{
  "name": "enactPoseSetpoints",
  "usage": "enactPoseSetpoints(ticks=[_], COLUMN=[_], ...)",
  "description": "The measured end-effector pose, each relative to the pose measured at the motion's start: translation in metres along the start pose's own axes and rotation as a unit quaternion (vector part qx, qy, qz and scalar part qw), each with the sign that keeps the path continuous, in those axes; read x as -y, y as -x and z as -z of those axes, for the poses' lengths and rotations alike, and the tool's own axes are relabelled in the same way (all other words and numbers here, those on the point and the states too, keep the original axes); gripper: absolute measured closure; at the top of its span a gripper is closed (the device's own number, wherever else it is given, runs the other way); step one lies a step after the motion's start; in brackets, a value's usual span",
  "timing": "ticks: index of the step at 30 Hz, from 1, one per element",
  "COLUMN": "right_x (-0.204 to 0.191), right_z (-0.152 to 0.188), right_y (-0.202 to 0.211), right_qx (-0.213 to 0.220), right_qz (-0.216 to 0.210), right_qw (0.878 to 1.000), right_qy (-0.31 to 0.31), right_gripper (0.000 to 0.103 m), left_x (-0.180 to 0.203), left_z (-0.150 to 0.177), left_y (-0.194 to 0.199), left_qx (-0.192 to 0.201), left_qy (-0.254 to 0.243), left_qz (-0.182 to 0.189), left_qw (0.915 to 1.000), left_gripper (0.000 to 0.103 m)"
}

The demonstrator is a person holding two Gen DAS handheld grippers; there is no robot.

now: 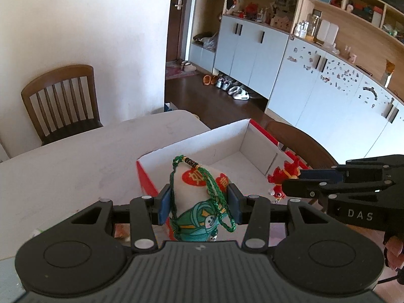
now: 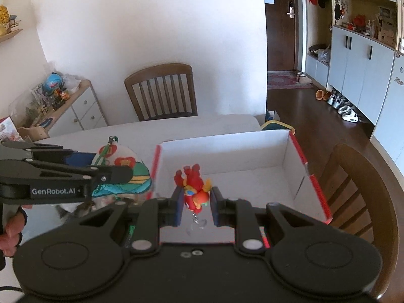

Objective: Organize objects
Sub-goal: 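Carry the pouch in the left tool and keychain in the right tool into the red box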

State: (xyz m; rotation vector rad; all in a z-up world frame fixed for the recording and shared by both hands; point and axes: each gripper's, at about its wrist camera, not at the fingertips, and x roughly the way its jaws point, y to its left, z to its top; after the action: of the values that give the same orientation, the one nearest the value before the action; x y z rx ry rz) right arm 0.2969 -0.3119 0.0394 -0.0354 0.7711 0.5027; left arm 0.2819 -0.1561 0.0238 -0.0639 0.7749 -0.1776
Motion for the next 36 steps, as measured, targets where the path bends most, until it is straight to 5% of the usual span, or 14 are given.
enactPoseSetpoints(ticks=[16, 36], right_x=[0.062, 0.077], right_z=[0.009, 0.023], right_y=[-0.071, -0.14], right_qx=[-0.059, -0.162], right_qz=[0.014, -0.002], right_qw=[0.998, 0.985], right_qy=[0.012, 0.064], right_gripper=[0.082, 0.082], left_x=[0.028, 0.022], left_z=[-0.027, -0.008], left_y=[-0.093, -0.181], left_qx=[-0.038, -0.161], left_qy=[-0.008, -0.016], left_qz=[-0.046, -0.05], left_qw=[0.9982, 0.9855], left_gripper=[0.058, 0.055])
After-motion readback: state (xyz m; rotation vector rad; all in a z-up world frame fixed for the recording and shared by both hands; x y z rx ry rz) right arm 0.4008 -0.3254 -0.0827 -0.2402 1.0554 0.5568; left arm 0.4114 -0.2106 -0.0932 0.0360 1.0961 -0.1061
